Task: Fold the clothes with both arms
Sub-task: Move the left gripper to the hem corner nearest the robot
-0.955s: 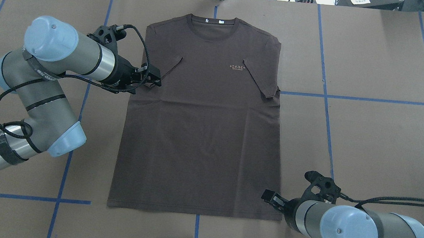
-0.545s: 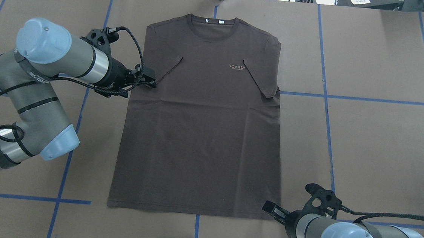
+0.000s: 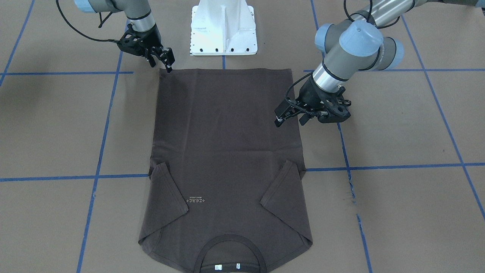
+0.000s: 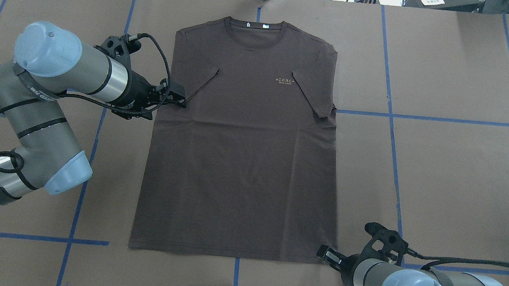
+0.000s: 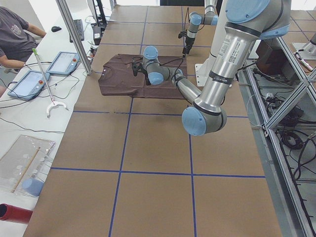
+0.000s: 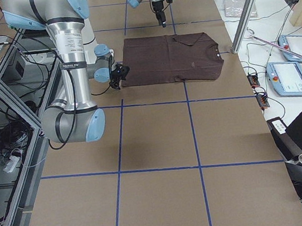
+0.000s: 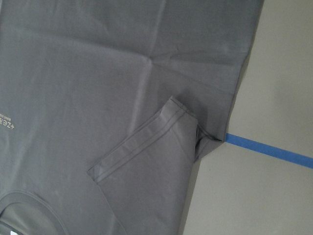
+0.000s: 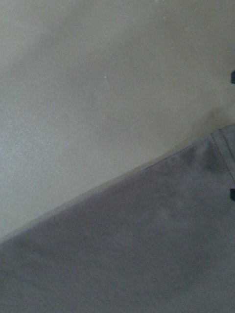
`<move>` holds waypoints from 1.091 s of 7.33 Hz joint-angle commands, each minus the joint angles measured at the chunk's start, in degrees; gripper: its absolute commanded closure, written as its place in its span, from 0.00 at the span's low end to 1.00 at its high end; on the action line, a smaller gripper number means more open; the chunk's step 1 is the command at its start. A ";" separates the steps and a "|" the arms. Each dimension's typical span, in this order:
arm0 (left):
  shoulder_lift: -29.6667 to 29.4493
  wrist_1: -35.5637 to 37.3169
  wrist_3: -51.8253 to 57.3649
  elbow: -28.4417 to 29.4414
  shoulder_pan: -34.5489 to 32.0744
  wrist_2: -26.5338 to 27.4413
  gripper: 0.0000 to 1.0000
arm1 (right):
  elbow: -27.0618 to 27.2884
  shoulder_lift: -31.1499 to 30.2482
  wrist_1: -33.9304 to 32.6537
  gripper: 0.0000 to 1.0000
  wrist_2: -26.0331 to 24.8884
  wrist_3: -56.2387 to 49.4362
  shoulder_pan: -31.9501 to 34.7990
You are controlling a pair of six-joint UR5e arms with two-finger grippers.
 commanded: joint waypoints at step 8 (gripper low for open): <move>5.70 -0.09 -10.07 -8.72 7.64 6.04 0.00 | 4.05 -0.50 -0.62 1.00 0.46 -0.03 0.42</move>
